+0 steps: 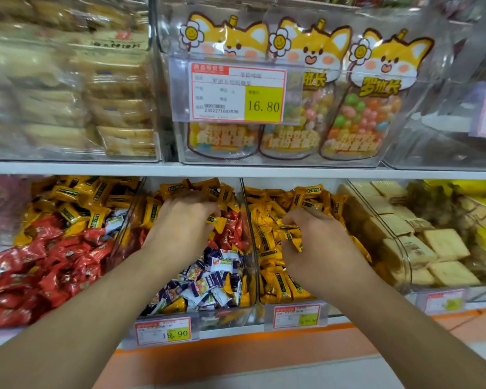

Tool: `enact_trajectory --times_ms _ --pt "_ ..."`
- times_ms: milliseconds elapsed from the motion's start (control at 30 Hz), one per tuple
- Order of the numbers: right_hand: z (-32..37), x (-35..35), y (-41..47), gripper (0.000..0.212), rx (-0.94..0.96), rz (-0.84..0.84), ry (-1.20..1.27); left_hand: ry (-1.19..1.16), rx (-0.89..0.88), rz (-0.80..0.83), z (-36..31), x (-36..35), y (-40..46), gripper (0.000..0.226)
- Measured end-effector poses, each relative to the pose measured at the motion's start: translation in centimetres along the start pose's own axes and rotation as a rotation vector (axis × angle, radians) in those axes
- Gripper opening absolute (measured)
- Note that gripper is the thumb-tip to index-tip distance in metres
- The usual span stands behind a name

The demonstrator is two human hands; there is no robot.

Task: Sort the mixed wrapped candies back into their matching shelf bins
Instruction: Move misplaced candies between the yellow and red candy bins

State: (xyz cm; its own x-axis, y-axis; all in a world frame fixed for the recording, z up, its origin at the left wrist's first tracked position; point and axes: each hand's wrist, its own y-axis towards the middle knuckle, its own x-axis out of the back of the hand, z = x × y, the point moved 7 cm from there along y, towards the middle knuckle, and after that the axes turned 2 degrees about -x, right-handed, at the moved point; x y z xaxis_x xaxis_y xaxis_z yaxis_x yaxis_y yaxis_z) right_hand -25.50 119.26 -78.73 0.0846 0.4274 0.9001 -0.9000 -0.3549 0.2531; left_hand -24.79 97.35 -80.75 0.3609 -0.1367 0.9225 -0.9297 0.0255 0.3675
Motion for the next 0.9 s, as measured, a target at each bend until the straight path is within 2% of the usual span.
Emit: enact_trajectory --times_ms 200,367,467,600,667,733,833,900 --pt "0.7 0.1 -0.3 0.038 0.002 0.01 0.0 -0.032 0.007 -0.054 0.5 1.3 -0.5 0.015" --pt "1.0 0.2 -0.6 0.038 -0.01 0.026 0.034 -0.066 0.089 0.015 1.3 1.2 -1.2 0.033" --pt "1.2 0.0 -0.7 0.038 -0.004 0.034 0.046 -0.149 0.161 0.03 2.2 1.3 -1.5 0.03" --pt "2.1 0.0 -0.6 0.049 0.061 0.018 0.083 -0.43 0.241 -0.016 2.0 3.2 -2.3 0.021" --pt "3.4 0.3 -0.7 0.065 0.155 0.026 0.141 -0.704 0.253 0.057 0.3 4.0 -2.8 0.023" --pt "4.9 0.6 -0.9 0.07 0.263 0.049 0.156 -0.969 0.24 0.166 -2.0 4.4 -3.5 0.029" --pt "5.2 0.9 -1.4 0.041 0.313 -0.007 0.094 -1.101 0.24 0.214 -3.6 4.5 -4.1 0.031" --pt "4.0 1.6 -1.4 0.029 0.22 -0.078 0.024 -1.072 0.268 0.179 -3.0 4.2 -4.2 0.026"
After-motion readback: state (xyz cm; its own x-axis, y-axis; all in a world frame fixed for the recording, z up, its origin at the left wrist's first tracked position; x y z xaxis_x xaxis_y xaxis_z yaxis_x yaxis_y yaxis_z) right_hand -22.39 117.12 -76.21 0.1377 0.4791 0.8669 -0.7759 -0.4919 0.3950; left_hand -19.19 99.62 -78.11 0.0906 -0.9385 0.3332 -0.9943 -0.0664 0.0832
